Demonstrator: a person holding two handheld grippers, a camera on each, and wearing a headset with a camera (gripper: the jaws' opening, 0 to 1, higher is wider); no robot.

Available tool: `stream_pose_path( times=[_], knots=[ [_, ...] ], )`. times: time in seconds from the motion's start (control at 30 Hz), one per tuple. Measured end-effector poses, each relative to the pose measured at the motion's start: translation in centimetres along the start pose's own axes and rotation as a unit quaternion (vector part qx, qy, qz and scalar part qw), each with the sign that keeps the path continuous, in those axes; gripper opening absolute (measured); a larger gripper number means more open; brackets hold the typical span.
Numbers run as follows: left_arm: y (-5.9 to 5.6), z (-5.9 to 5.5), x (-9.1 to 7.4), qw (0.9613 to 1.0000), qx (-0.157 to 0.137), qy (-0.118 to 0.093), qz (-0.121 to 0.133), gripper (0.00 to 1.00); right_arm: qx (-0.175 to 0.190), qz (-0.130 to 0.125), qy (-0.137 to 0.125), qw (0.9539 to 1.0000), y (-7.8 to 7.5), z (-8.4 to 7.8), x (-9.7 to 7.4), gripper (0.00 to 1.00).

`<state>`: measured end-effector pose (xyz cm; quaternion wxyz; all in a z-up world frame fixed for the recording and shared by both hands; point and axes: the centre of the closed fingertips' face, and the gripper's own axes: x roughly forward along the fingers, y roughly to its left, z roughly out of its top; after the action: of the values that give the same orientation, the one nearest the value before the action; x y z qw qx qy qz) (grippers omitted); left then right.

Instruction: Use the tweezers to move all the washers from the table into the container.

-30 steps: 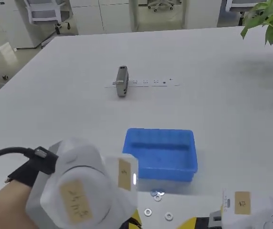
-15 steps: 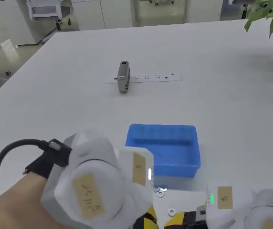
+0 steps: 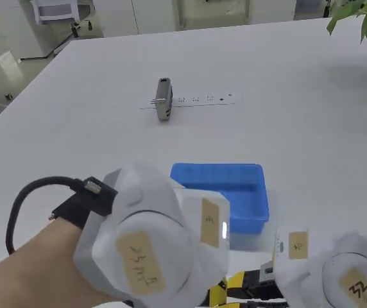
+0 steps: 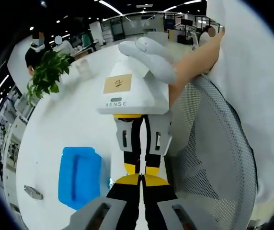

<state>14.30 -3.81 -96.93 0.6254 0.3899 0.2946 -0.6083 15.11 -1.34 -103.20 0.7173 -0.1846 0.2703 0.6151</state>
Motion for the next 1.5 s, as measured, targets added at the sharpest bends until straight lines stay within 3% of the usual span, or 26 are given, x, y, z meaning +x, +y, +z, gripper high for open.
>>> stream_pose_path(
  times=[0.2, 0.57, 0.7, 0.73, 0.9, 1.1, 1.2, 1.27, 1.3, 1.37, 1.4, 1.47, 1.5],
  knots=[
    [1.5, 0.0, 0.2, 0.9998, 0.015, 0.004, 0.014, 0.0, 0.003, -0.025, -0.002, 0.9997, -1.6, 0.1, -0.1, 0.07],
    [2.5, -0.1, 0.9, 0.9995, 0.028, 0.007, 0.012, 0.0, 0.012, -0.039, 0.004, 0.9992, -2.8, -0.6, 0.1, 0.07],
    [2.7, -0.3, 1.2, 0.9999, 0.016, 0.005, -0.002, 0.0, 0.021, -0.031, 0.009, 0.9993, -2.8, -1.1, 0.5, 0.07],
    [2.6, -0.2, 1.2, 0.9999, -0.001, 0.002, -0.01, 0.0, 0.022, -0.032, 0.01, 0.9992, -2.8, -1.1, 0.4, 0.07],
    [3.2, -0.1, 1.3, 0.9997, -0.012, -0.002, -0.022, 0.0, 0.028, -0.031, 0.015, 0.999, -3.0, -1.3, 0.4, 0.09],
    [3.1, -0.1, 1.3, 0.9994, -0.01, -0.001, -0.034, 0.0, 0.03, -0.023, -0.017, 0.9991, -2.9, 0.5, 0.1, 0.09],
    [3.5, -0.1, 1.4, 0.9988, -0.035, -0.008, -0.032, 0.0, 0.008, -0.016, -0.015, 0.9997, -3.0, 0.5, 0.4, 0.04],
    [4.2, -0.1, 1.3, 0.9967, -0.076, -0.025, -0.015, 0.0, 0.013, -0.019, -0.019, 0.9996, -3.4, 0.5, 0.4, 0.04],
    [4.7, 0.4, 1.0, 0.9938, -0.093, -0.062, -0.007, 0.0, 0.019, -0.019, -0.022, 0.9994, -3.6, 0.5, 0.4, 0.03],
    [5.5, 0.6, 0.4, 0.9867, -0.133, -0.092, 0.013, 0.07, 0.048, -0.017, -0.033, 0.9982, -3.9, 0.6, 0.3, 0.02],
    [5.8, 0.8, 0.0, 0.9825, -0.151, -0.107, 0.018, 0.1, 0.063, -0.019, -0.039, 0.9971, -4.1, 0.5, 0.2, 0.02],
    [6.5, 0.8, -1.0, 0.9703, -0.19, -0.145, 0.038, 0.17, 0.088, -0.022, -0.051, 0.9946, -4.3, 0.6, 0.1, 0.02],
    [6.8, 0.6, -1.6, 0.9622, -0.212, -0.164, 0.05, 0.2, 0.11, -0.021, -0.059, 0.992, -4.5, 0.6, 0.1, 0.02]
  ],
)
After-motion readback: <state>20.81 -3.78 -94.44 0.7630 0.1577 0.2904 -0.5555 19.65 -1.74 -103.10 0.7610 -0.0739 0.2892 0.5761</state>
